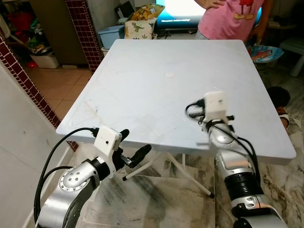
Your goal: Hang keys on a hook
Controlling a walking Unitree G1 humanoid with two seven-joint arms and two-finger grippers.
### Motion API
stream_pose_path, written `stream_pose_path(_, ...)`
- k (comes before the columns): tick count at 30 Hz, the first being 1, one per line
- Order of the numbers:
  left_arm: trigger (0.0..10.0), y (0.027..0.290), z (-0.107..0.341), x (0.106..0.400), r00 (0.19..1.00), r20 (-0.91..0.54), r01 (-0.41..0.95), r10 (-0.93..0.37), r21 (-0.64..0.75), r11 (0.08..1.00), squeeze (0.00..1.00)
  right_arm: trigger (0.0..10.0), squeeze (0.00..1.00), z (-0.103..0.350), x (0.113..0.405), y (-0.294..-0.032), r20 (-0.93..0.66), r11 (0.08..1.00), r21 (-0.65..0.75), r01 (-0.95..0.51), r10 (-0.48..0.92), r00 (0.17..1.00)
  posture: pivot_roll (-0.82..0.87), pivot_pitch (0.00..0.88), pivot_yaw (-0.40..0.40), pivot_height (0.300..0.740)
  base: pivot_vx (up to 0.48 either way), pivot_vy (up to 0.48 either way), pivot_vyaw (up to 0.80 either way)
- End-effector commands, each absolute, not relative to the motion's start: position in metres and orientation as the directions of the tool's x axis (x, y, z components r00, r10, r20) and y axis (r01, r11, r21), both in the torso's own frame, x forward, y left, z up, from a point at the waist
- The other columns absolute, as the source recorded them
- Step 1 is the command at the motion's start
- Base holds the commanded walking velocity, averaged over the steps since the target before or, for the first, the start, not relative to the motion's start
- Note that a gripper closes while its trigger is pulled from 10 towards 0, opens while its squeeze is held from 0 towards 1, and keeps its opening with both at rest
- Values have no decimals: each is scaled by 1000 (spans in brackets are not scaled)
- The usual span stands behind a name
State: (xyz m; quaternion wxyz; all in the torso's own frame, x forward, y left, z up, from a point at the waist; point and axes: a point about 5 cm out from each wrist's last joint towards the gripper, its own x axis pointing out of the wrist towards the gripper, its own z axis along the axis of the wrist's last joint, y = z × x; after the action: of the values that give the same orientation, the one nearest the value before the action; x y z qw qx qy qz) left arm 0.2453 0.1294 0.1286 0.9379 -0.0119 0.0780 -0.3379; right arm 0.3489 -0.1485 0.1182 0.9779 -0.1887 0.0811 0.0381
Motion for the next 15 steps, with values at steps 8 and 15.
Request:
stream_pose_path(8, 10000, 130, 128, 246, 761, -136, 631, -634, -72, 773, 0, 10000, 0, 111, 337, -188, -250, 877, -446, -180, 72, 966, 64, 46, 90, 740, 0, 0, 0)
stream_pose_path(15, 10000, 128, 128, 246, 757, -133, 635, -639, -76, 769, 0, 10000, 0, 113, 336, -200, -260, 864, -460, -204, 88, 961, 64, 46, 90, 740, 0, 0, 0)
